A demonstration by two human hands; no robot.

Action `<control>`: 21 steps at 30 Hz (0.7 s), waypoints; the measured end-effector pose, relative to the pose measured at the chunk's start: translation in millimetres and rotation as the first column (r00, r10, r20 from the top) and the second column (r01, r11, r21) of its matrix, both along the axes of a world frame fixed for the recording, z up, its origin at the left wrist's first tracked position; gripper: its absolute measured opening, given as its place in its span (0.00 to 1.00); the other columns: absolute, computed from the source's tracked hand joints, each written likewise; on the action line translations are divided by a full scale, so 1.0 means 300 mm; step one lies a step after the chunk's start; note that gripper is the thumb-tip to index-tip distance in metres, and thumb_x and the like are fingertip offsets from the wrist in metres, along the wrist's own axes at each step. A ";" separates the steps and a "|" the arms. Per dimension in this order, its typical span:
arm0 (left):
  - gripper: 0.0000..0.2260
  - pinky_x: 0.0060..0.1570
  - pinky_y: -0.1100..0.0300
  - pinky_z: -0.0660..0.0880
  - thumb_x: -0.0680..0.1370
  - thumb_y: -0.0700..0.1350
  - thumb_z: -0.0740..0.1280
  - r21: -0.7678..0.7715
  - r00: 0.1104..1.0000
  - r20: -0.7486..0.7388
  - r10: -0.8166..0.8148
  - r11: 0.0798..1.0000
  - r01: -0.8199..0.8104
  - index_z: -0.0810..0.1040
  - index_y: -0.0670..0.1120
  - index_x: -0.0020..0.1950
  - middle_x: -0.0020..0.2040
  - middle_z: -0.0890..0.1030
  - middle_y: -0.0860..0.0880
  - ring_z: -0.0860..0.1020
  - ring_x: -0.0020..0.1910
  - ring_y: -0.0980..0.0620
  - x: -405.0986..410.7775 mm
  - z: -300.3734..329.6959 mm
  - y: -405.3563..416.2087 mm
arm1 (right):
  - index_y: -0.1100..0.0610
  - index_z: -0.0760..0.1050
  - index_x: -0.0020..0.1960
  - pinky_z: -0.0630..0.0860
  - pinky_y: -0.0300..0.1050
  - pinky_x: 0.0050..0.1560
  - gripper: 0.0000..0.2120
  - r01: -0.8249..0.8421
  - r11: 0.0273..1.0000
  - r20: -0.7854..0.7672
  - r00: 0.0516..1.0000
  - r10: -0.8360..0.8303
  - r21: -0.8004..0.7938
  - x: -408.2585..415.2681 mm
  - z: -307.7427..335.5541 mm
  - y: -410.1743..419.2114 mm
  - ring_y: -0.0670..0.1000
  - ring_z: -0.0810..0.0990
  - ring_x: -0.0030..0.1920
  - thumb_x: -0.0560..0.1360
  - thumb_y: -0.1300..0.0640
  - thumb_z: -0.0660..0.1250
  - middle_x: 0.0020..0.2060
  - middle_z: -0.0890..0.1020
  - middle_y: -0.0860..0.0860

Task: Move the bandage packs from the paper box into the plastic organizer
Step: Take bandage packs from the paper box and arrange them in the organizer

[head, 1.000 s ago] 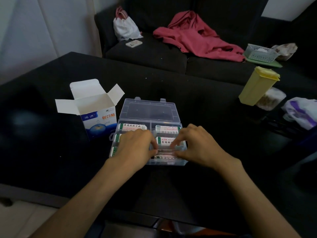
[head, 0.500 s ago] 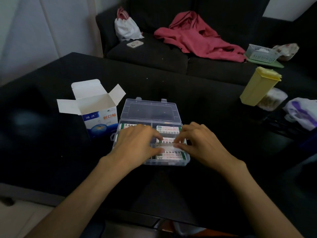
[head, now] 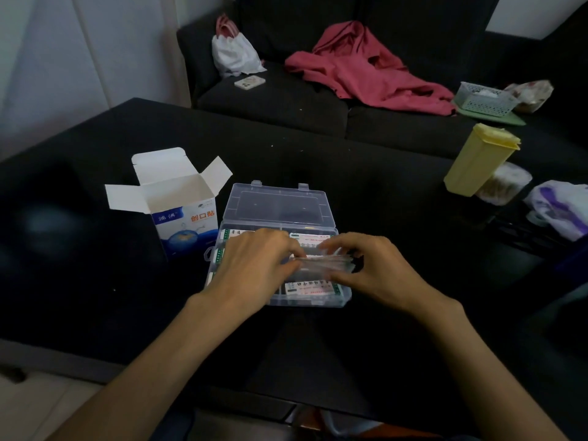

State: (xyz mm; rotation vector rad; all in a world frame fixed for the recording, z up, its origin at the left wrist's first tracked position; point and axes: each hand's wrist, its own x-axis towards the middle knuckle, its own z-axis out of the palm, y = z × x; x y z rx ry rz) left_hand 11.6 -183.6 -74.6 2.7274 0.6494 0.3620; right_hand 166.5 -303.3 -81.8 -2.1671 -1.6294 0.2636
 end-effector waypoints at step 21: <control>0.15 0.33 0.65 0.80 0.71 0.38 0.70 -0.991 0.983 -0.015 0.182 0.131 -0.040 0.78 0.45 0.57 0.42 0.85 0.45 0.84 0.38 0.54 -0.013 0.061 0.063 | 0.47 0.77 0.61 0.74 0.44 0.54 0.20 -0.092 0.962 0.249 0.968 0.026 0.258 -0.029 0.016 0.023 0.44 0.72 0.58 0.69 0.53 0.71 0.55 0.77 0.42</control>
